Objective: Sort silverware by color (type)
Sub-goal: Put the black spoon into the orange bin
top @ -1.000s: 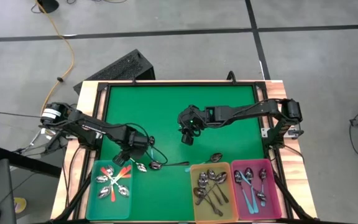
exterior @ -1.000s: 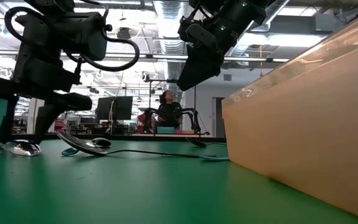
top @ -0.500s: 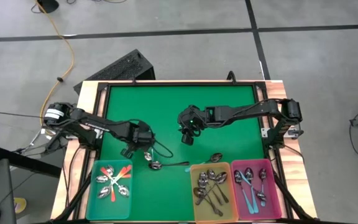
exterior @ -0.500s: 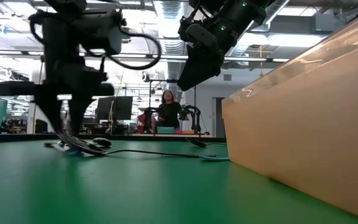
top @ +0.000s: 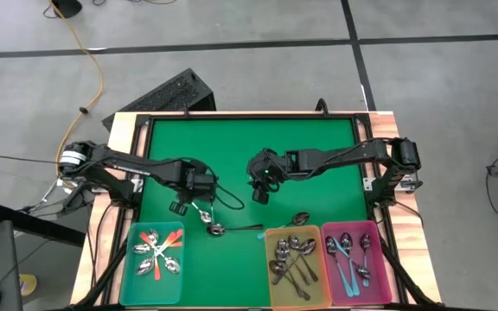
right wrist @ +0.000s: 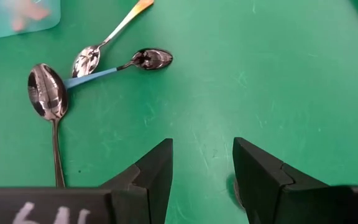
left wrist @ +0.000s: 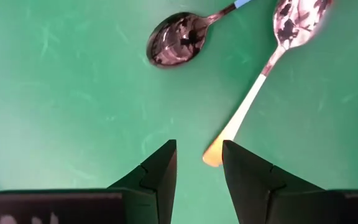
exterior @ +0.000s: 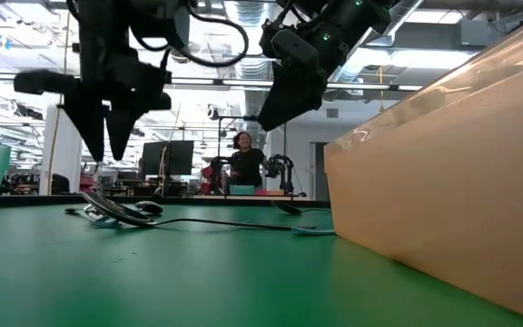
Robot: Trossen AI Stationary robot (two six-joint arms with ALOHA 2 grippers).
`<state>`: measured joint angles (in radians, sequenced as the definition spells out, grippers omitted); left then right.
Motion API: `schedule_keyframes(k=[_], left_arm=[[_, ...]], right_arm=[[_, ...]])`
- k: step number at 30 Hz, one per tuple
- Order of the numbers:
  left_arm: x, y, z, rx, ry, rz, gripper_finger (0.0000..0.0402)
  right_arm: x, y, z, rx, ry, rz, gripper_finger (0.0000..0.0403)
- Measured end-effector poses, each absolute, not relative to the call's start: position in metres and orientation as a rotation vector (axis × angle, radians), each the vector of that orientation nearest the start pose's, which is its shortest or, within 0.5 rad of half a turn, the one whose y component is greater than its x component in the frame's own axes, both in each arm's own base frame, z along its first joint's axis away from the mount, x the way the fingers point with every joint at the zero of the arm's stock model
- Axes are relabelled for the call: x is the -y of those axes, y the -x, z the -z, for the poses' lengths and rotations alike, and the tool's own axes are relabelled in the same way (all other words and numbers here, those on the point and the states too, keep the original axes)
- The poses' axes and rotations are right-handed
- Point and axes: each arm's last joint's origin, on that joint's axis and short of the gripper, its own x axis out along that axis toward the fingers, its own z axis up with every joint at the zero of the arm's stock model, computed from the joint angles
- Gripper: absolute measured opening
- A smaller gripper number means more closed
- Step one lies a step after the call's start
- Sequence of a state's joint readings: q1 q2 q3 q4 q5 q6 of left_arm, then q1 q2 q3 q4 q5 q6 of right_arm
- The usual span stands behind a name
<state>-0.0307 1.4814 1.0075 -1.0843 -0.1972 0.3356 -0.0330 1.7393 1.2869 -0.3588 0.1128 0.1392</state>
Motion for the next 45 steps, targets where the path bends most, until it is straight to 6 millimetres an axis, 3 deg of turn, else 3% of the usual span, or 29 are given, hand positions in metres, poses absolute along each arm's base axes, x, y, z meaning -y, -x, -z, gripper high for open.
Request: schedule_keyframes(k=[17,25,36,45], left_arm=[[0.002,-0.227,-0.255,-1.293,-0.366,0.032,0.0114],[0.003,-0.229,-0.257,-1.244,-0.347,0.052,0.0114],[0.002,-0.235,-0.259,-1.186,-0.415,0.063,0.0114],[0.001,-0.238,-0.259,-1.175,-0.46,0.038,0.0114]], right_arm=[[0.015,-0.377,-0.241,-0.796,-0.139,0.203,0.0175],[0.016,-0.376,-0.239,-0.815,-0.145,0.207,0.0175],[0.015,-0.348,-0.222,-1.146,-0.194,0.308,0.0175],[0.015,-0.347,-0.221,-1.153,-0.198,0.314,0.0175]])
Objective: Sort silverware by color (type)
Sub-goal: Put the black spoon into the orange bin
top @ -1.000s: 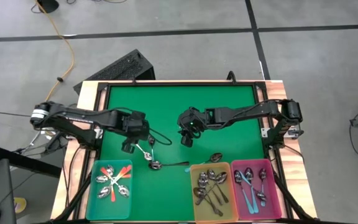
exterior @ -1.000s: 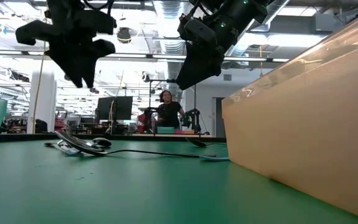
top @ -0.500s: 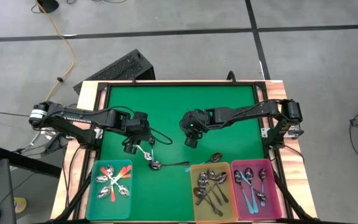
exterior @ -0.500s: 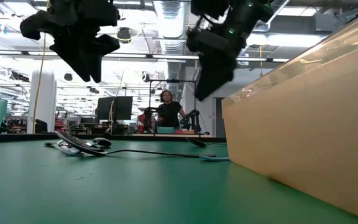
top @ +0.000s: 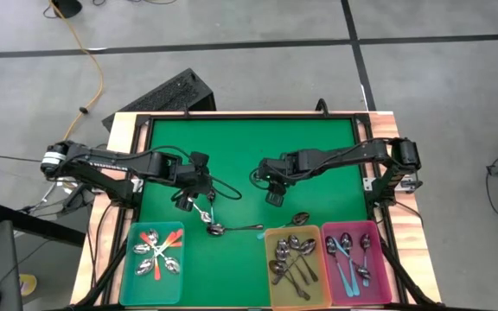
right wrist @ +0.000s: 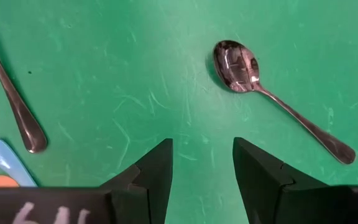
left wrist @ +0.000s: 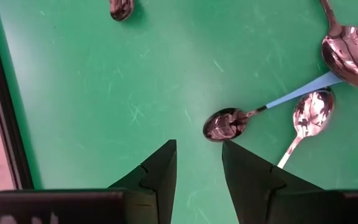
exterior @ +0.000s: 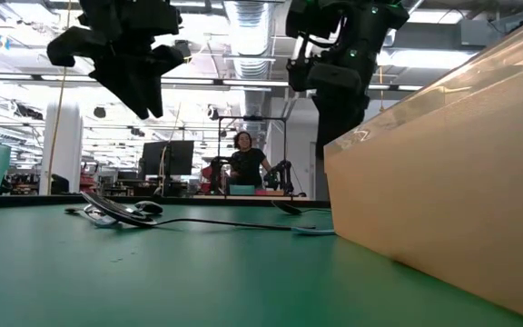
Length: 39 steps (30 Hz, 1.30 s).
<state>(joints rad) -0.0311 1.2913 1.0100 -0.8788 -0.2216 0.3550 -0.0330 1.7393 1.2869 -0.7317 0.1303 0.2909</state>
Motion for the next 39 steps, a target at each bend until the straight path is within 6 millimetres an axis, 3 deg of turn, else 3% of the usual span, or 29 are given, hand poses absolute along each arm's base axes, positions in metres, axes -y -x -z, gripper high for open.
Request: schedule_keyframes(k=[14,24,33,39], left_arm=[[-0.002,-0.236,-0.23,-1.165,-0.44,0.024,0.0114],[-0.002,-0.239,-0.217,-1.101,-0.474,0.031,0.0114],[-0.005,-0.239,-0.209,-1.083,-0.492,0.032,0.0114],[-0.01,-0.239,-0.209,-1.083,-0.478,0.03,0.0114]], right_arm=[[0.015,-0.348,-0.222,-1.132,-0.173,0.343,0.0175],[0.042,-0.349,-0.224,-1.089,-0.124,0.47,0.0175],[0.059,-0.35,-0.225,-1.129,0.185,0.253,0.0175],[0.077,-0.351,-0.227,-1.078,0.161,0.145,0.0175]])
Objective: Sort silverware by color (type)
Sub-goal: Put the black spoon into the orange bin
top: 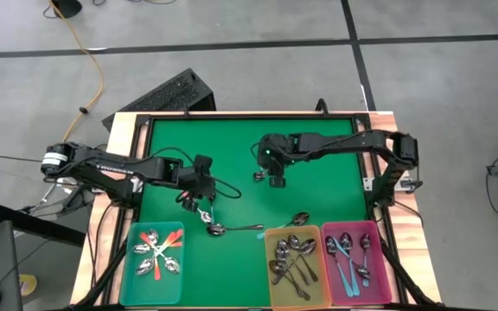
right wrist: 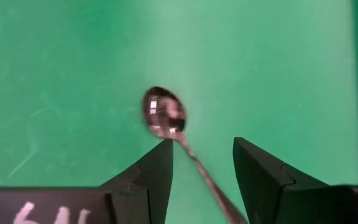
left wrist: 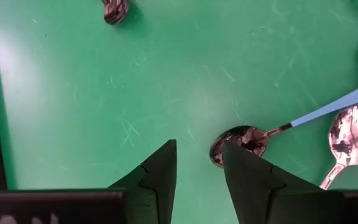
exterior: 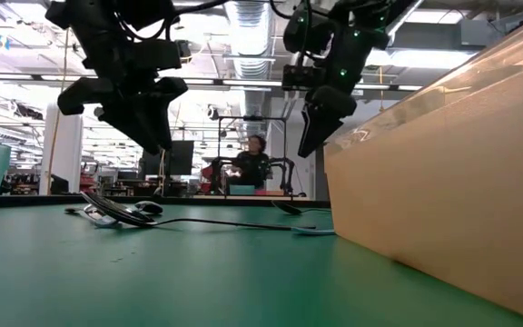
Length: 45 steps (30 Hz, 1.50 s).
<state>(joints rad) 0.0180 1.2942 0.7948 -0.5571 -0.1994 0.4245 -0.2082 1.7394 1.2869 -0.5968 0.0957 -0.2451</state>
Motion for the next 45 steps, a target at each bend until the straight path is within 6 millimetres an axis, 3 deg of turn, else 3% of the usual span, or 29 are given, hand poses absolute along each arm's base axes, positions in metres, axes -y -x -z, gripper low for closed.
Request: schedule_keyframes(k=[7,14,33,45], left_arm=[[-0.013,-0.239,-0.209,-1.085,-0.467,0.027,0.0114],[-0.014,-0.239,-0.209,-1.084,-0.465,0.027,0.0114],[-0.03,-0.243,-0.212,-1.022,-0.46,0.032,0.0114],[-0.03,-0.243,-0.212,-1.021,-0.445,0.024,0.0114]], right_arm=[[0.097,-0.359,-0.2,-1.122,0.112,0.174,0.0175],[0.099,-0.368,-0.157,-1.267,0.157,0.225,0.0175],[0.105,-0.365,-0.145,-1.271,0.065,0.136,0.0174],[0.103,-0.355,-0.133,-1.299,0.01,0.166,0.0118]])
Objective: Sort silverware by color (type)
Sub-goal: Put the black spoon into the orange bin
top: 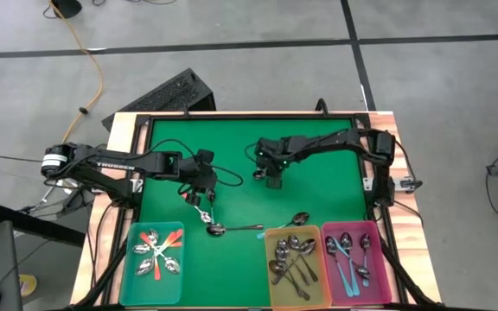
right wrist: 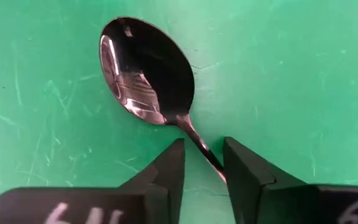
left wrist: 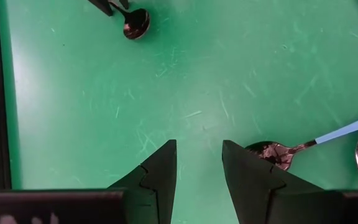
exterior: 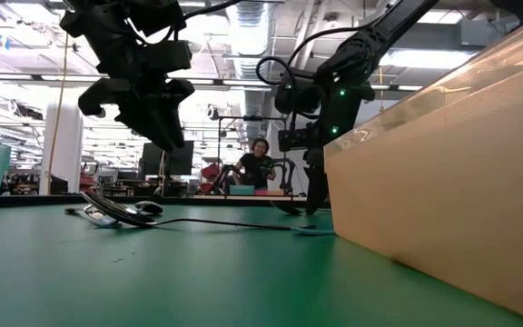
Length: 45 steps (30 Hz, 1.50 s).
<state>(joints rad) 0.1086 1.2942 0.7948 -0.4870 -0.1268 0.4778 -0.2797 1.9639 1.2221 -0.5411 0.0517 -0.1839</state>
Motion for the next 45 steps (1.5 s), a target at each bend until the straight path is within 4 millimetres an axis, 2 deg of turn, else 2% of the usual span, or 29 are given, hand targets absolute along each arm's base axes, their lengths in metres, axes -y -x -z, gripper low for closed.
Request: schedule_keyframes(k=[9,11,19,27,35,45], left_arm=[[-0.029,-0.243,-0.212,-1.01,-0.376,0.034,0.0114],[-0.029,-0.243,-0.212,-1.01,-0.375,0.035,0.0114],[-0.029,-0.243,-0.212,-1.006,-0.335,0.012,0.0114],[-0.029,-0.246,-0.214,-0.975,-0.339,-0.004,0.0114],[-0.034,-0.244,-0.214,-1.015,-0.464,-0.067,0.0114],[-0.051,-0.241,-0.214,-1.027,-0.392,-0.125,0.0114]], right_arm=[[0.09,-0.359,-0.132,-1.303,0.044,0.145,0.0017],[0.088,-0.359,-0.132,-1.302,0.049,0.144,0.0008],[0.08,-0.361,-0.137,-1.288,0.055,0.199,0.001],[0.069,-0.372,-0.147,-1.259,0.053,0.197,0.001],[0.049,-0.378,-0.159,-1.288,0.065,0.17,0.0009],[0.02,-0.385,-0.181,-1.307,0.136,0.153,0.0009]])
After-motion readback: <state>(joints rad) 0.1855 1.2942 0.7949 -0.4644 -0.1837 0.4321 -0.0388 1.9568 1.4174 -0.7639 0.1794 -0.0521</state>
